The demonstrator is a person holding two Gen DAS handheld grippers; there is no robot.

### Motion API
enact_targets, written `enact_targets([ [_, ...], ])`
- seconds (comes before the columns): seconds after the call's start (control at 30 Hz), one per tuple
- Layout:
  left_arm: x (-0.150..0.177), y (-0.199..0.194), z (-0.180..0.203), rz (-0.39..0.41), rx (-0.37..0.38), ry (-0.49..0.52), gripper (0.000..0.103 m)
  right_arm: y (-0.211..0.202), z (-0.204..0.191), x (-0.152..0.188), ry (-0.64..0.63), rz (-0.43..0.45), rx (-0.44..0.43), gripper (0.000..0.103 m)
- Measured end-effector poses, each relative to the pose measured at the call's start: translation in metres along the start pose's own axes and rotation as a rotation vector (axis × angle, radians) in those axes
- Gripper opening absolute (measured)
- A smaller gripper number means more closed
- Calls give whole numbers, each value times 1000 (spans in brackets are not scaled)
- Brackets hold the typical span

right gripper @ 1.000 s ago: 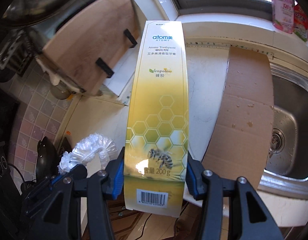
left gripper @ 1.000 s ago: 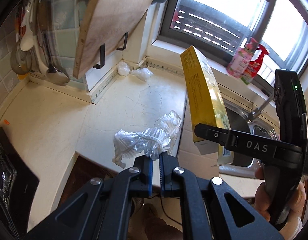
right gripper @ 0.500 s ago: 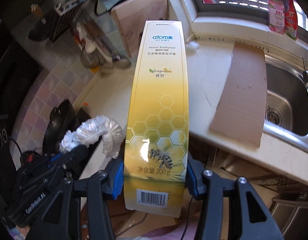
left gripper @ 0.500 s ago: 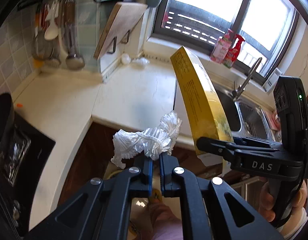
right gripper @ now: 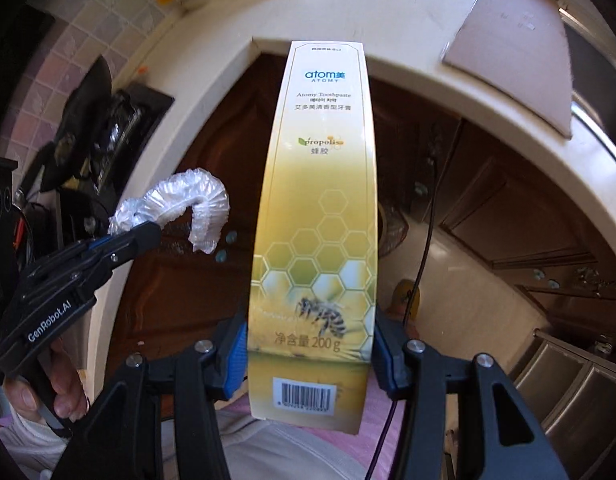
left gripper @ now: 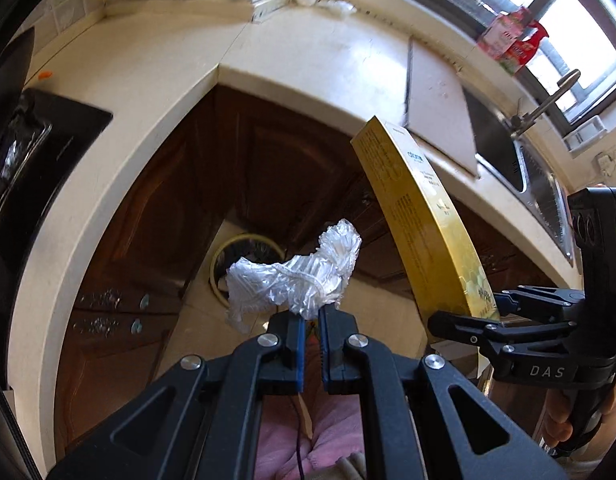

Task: Collect trash
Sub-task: 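Carry the plastic bag and yellow box down over the trash bin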

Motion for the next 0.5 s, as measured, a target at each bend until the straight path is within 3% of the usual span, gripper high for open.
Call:
enact_targets([
  [0.1,5,7,-6,-21,5,-32,3,15,3,6,-10,-61,0,51],
  [0.23,2,-1,-12,10,-7,-48,3,14,2,9,-42,-89,13,51],
  [0.5,-29,-54,9,125,23,-12,3,-61,-8,-9,-96,70,24,51],
])
Point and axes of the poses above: each gripper's, at about its wrist camera, not at the fingertips, and y roughly the way its jaws point, z to its right, x to its underside, the point moved 5 cm from there along y, roughly the way its jaws point, and after that the axes turned 3 degrees about y, right-handed, at the moved point
